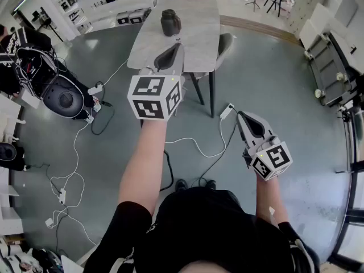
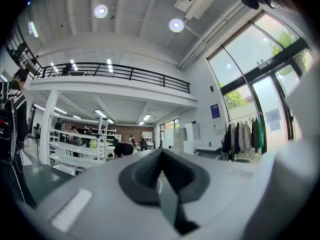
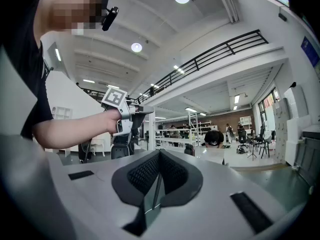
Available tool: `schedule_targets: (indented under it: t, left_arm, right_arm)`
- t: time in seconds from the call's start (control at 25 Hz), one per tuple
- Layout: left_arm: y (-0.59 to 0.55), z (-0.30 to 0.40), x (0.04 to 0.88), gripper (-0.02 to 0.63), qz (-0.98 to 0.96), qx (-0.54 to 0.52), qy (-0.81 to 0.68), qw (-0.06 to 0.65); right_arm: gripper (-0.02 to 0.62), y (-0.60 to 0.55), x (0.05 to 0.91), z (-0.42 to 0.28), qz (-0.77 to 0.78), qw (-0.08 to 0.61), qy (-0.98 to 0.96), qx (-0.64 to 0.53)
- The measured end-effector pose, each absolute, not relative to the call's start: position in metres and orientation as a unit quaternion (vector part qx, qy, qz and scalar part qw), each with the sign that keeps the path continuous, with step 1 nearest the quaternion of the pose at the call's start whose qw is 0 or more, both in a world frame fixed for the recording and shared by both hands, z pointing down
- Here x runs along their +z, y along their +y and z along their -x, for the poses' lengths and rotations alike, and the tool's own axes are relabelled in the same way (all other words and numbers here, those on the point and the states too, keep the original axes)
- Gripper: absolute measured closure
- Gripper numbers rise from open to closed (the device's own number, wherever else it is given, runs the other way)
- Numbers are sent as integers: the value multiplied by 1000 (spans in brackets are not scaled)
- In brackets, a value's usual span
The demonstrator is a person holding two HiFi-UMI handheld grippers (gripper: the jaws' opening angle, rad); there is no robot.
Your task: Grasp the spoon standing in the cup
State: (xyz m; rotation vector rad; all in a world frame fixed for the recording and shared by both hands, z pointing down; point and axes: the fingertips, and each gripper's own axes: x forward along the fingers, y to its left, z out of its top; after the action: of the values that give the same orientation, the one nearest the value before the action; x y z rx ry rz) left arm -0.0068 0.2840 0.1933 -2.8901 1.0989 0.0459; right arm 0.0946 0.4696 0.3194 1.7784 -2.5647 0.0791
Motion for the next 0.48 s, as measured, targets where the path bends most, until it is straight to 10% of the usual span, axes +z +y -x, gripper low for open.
schedule_targets:
  t: [0.48]
  left_arm:
    - [408,99,309,597,923,-79,373,-53]
  right_arm:
    - [601,470,291,-91,-565,-5,-825,28]
